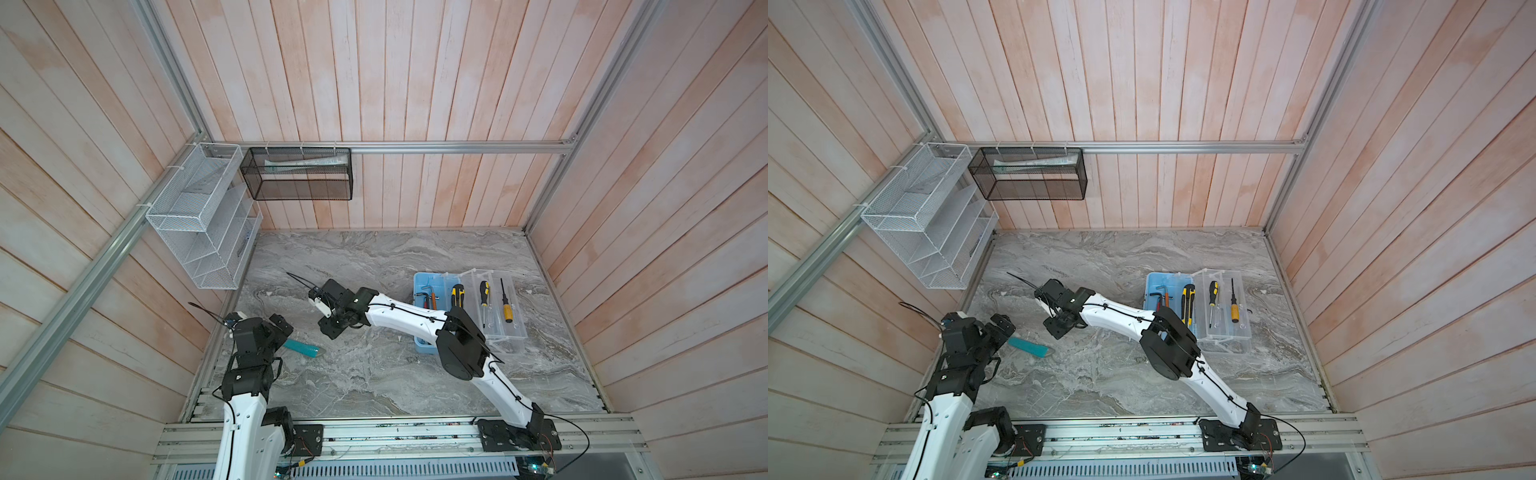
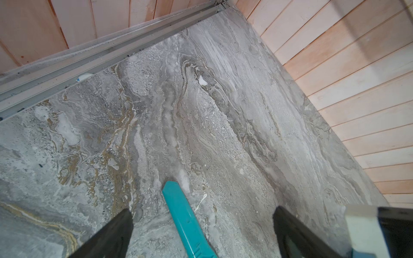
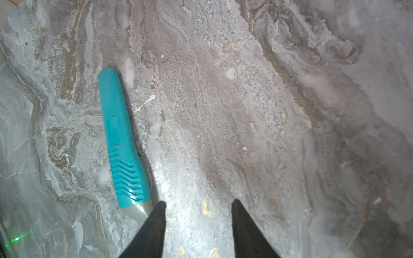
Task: Pack the tool kit
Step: 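Grasp the teal box cutter with the right gripper beside the left gripper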
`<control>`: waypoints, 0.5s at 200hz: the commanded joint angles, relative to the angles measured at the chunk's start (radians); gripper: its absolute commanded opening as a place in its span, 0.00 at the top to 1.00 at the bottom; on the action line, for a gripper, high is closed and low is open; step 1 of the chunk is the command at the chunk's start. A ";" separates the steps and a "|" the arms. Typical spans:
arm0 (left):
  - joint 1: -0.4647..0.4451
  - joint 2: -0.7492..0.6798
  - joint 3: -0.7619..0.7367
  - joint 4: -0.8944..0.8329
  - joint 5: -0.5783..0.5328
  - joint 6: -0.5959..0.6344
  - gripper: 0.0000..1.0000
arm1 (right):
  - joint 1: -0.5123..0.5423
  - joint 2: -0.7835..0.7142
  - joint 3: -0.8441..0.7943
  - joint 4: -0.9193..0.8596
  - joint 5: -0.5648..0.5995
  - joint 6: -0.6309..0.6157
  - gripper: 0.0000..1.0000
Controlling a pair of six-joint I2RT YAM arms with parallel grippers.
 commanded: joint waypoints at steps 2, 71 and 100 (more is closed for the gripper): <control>0.006 0.010 -0.005 -0.013 -0.055 -0.023 0.00 | 0.014 -0.062 -0.085 0.080 -0.086 -0.118 0.48; 0.096 0.059 -0.008 0.017 -0.013 -0.073 0.00 | 0.063 -0.072 -0.193 0.257 -0.172 -0.281 0.43; 0.200 0.076 -0.004 0.031 0.078 -0.055 0.00 | 0.092 0.007 -0.093 0.167 -0.118 -0.338 0.42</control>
